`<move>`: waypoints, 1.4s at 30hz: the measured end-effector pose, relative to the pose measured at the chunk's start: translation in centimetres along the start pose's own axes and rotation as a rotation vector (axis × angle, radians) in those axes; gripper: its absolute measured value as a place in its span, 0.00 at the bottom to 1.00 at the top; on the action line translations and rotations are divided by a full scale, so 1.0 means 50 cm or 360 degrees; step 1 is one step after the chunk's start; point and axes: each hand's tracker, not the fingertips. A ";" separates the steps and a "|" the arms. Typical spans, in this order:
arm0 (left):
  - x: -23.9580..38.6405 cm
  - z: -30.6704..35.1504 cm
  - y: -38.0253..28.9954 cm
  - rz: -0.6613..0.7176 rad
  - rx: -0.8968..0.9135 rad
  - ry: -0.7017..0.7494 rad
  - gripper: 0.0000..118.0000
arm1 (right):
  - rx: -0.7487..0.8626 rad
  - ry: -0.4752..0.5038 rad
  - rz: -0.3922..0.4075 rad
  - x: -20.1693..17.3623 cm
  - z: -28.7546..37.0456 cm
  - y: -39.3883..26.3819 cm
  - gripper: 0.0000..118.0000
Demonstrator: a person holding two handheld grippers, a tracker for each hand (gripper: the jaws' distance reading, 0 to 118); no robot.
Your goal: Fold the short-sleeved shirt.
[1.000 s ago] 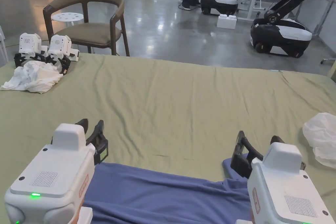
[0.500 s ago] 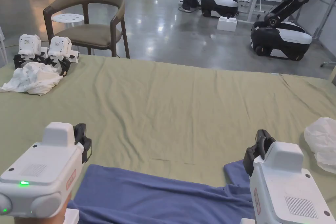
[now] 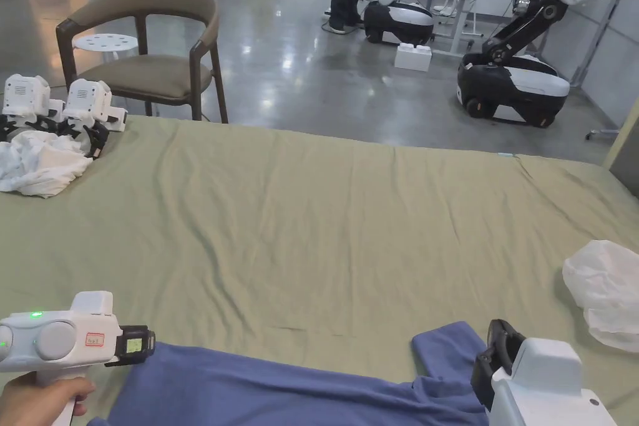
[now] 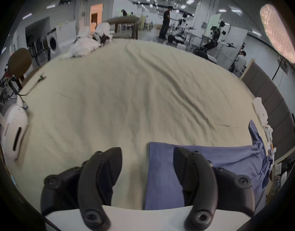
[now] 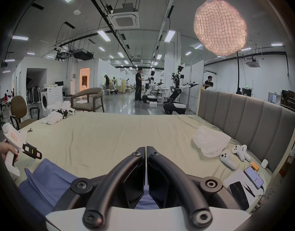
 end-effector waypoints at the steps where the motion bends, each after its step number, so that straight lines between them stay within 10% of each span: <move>1: 0.002 -0.015 0.004 -0.0003 -0.0031 -0.0009 0.59 | -0.0022 -0.0009 0.0002 0.005 -0.003 -0.005 0.00; 10: 0.075 -0.069 -0.001 -0.0211 -0.0077 0.0222 0.51 | -0.0186 -0.0090 0.0027 0.059 -0.032 -0.042 0.00; 16: 0.102 -0.050 -0.018 -0.0324 -0.0053 0.0162 0.02 | -0.0343 -0.0163 0.0046 0.131 -0.121 -0.031 0.01; 26: 0.080 0.039 -0.027 -0.0283 0.0125 0.0077 0.00 | -0.1016 0.0082 0.0012 0.225 -0.330 -0.077 0.55; 33: 0.064 0.057 -0.043 -0.0261 0.0180 0.0057 0.00 | -0.1243 0.0063 -0.0057 0.242 -0.410 -0.151 0.54; 37: 0.058 0.055 -0.052 -0.0243 0.0173 0.0058 0.00 | -0.1332 0.0131 -0.0157 0.239 -0.440 -0.168 0.27; 42: 0.055 0.052 -0.061 -0.0211 0.0155 0.0068 0.00 | -0.1359 0.0103 -0.0073 0.215 -0.455 -0.182 0.20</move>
